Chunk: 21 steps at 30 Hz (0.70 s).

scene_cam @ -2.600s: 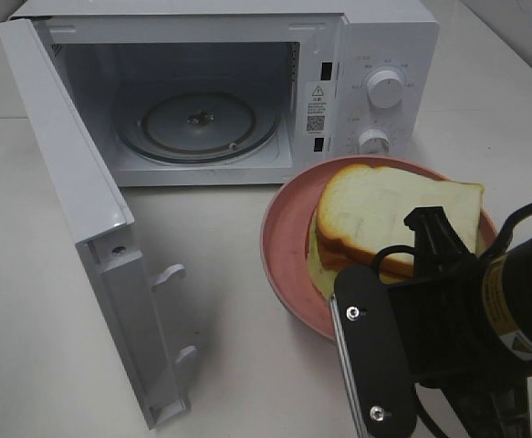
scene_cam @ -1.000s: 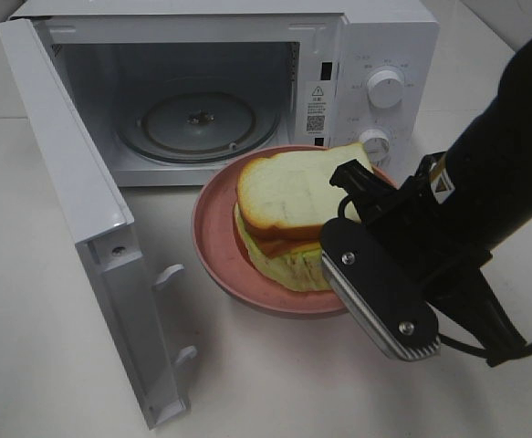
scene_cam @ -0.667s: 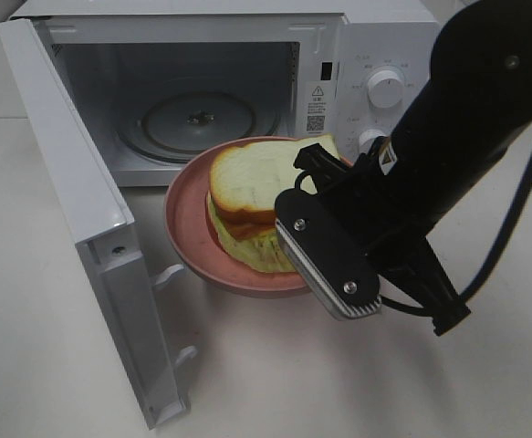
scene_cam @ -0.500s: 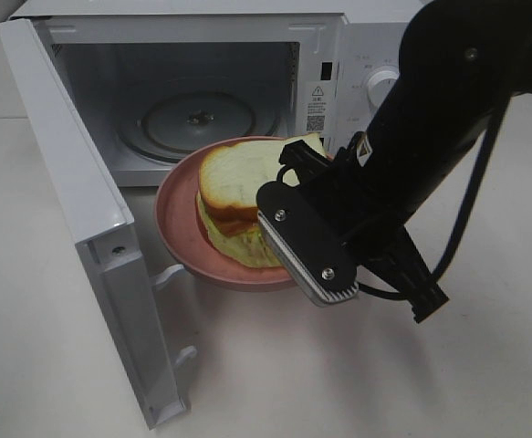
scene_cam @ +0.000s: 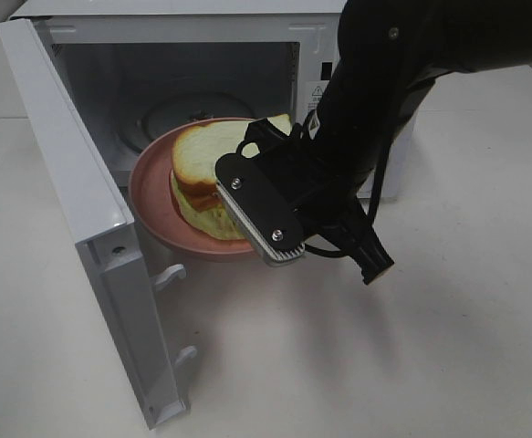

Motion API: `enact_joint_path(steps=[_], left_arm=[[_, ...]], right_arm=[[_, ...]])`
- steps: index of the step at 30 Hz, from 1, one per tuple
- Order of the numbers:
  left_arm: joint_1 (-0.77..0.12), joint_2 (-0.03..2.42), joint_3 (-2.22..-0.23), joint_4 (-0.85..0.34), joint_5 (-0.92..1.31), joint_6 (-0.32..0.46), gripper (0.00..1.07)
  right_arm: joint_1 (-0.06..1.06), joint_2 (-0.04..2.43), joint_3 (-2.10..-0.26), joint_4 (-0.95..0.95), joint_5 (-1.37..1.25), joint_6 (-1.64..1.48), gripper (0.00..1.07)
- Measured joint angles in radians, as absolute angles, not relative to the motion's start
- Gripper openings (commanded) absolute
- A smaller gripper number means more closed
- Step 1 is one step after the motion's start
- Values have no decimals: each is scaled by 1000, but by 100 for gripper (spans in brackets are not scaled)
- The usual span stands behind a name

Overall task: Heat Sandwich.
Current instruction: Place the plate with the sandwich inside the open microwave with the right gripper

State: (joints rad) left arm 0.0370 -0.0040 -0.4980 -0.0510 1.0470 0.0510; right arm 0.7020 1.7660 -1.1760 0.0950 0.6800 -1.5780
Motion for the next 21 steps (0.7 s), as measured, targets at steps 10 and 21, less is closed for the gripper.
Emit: enact_joint_path(steps=[10, 21], left_arm=[[37, -4, -498, -51, 1047, 51, 98], [37, -4, -498, -51, 1047, 51, 98]], right_arm=[[702, 1880, -1332, 90, 721, -1580, 0], [702, 1997, -1483, 27, 740, -1515, 0]])
